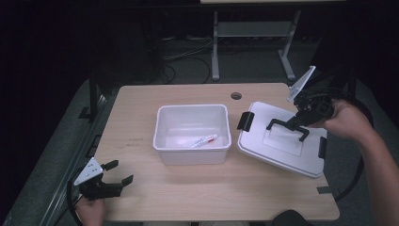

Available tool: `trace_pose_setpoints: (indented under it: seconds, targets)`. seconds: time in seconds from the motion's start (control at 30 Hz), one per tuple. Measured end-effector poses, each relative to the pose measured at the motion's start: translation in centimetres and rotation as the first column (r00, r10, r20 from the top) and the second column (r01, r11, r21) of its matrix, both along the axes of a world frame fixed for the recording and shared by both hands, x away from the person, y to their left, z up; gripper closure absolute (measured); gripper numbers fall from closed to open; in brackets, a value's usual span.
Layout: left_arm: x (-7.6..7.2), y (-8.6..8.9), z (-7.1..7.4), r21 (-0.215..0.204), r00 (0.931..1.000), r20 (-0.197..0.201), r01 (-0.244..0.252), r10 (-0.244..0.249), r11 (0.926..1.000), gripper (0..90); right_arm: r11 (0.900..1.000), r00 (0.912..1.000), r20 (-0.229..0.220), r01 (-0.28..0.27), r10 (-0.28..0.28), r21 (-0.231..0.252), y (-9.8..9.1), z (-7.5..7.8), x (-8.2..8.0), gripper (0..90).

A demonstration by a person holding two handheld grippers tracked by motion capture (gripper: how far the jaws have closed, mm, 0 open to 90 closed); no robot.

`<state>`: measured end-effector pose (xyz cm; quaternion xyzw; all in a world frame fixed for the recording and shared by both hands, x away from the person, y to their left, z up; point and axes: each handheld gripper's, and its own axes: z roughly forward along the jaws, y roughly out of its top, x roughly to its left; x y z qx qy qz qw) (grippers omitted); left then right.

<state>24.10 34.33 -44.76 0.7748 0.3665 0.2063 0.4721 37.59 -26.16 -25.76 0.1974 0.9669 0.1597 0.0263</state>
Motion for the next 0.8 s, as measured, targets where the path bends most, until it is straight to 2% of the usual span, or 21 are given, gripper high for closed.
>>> trace_pose_setpoints:
  seconds: [0.33, 0.8]
  targets:
    - [0.0, 0.0, 0.0, -0.003, 1.0, 0.001, 0.001, -0.001, 1.0, 13.5, 0.999, 0.9989, 0.013, -0.045, 0.045, -0.005, 1.9, 2.5, 0.3, 84.7]
    - [0.1, 0.0, 0.0, -0.004, 1.0, -0.002, 0.005, -0.005, 1.0, 13.5, 0.9929, 0.9928, 0.024, -0.117, 0.118, -0.021, 5.7, 4.2, 1.1, 84.7]
